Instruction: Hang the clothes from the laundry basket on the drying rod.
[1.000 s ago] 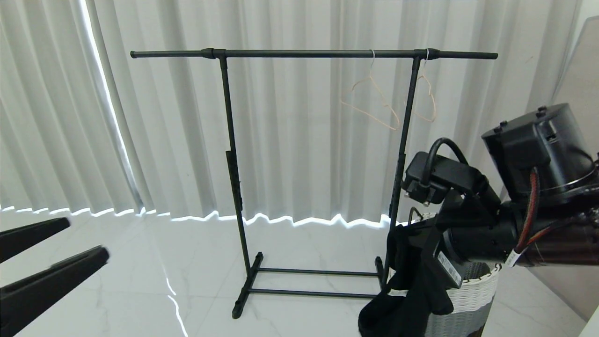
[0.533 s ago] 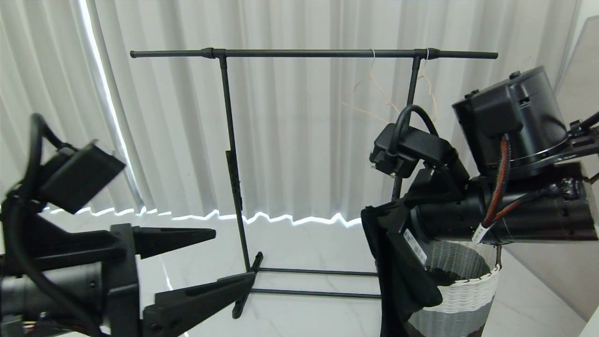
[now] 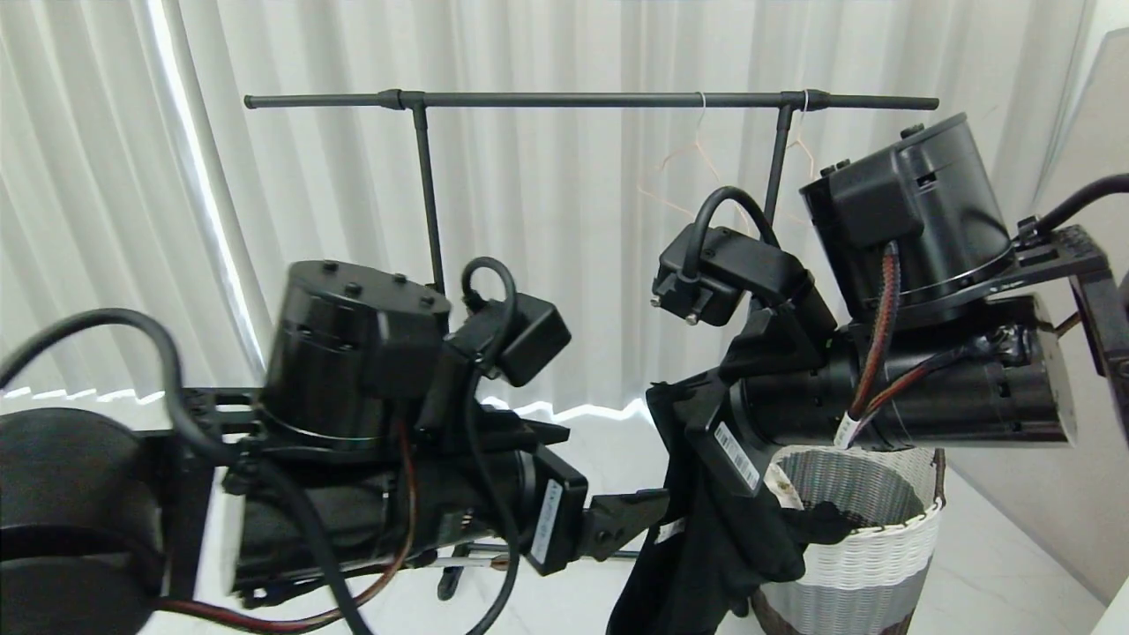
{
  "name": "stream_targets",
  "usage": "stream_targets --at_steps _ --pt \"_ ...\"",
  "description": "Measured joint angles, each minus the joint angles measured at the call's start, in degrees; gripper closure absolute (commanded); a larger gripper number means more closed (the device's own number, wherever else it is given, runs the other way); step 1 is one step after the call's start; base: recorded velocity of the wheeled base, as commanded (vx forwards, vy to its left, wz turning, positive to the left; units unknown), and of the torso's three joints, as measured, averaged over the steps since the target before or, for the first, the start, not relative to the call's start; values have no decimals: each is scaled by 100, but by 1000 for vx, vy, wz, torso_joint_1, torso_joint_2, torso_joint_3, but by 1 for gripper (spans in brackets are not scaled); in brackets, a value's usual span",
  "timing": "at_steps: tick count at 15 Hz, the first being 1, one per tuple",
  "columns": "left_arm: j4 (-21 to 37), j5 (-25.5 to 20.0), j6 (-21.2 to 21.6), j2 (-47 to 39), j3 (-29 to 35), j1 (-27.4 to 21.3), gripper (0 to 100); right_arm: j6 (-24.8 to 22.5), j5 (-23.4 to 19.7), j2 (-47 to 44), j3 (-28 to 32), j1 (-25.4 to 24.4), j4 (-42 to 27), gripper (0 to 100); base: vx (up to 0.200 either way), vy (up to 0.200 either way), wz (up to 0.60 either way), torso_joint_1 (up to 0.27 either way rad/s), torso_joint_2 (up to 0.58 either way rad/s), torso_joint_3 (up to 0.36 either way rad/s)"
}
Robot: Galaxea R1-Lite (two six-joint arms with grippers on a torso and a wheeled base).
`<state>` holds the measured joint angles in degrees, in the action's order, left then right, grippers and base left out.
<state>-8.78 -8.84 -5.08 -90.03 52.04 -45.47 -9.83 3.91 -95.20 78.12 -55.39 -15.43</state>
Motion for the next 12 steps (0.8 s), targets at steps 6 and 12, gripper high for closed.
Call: stream_targets --at_steps 6,12 --pt "-920 395 -123 -1502 82 35 0 189 0 157 -28 18 -5 100 0 0 0 0 0 0" --pt "-1106 424 -112 -1819 -546 20 0 255 21 300 -52 52 -2 100 0 0 0 0 0 0"
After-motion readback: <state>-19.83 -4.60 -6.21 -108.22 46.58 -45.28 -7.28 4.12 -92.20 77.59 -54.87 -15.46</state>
